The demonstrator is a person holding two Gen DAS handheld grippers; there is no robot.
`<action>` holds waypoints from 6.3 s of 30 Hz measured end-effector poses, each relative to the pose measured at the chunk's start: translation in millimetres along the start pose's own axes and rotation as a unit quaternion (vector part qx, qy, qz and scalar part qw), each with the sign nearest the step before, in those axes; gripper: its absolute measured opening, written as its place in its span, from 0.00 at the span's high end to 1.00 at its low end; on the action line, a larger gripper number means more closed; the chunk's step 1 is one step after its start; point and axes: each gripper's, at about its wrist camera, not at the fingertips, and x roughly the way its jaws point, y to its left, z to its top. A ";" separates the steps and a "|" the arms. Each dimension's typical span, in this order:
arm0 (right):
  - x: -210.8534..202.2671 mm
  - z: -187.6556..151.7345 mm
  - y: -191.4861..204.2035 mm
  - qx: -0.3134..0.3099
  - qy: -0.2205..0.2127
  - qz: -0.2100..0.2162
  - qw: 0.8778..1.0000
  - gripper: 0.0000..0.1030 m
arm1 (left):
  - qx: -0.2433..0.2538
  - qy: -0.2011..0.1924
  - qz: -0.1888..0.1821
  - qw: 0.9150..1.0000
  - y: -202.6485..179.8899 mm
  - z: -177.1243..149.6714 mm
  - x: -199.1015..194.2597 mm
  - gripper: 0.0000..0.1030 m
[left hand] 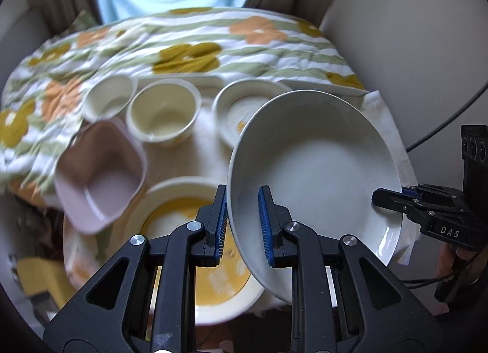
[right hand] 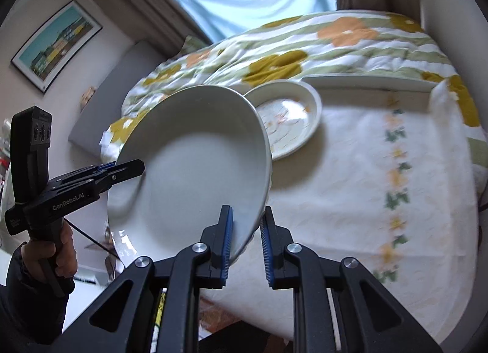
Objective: Organize plates and bowls
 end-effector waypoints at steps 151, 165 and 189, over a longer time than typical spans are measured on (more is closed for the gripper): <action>166.4 161.9 -104.5 -0.182 0.120 0.021 0.976 0.85 | -0.260 0.025 0.032 0.965 15.4 52.4 196.7 0.81; 121.7 150.4 -91.3 -0.167 0.075 0.024 0.983 0.85 | -0.192 -0.012 0.054 0.980 -2.9 59.2 153.6 0.81; 55.8 3.9 51.2 -0.020 0.000 -0.052 0.998 0.85 | -0.041 -0.008 -0.037 0.998 71.8 -38.4 20.3 0.81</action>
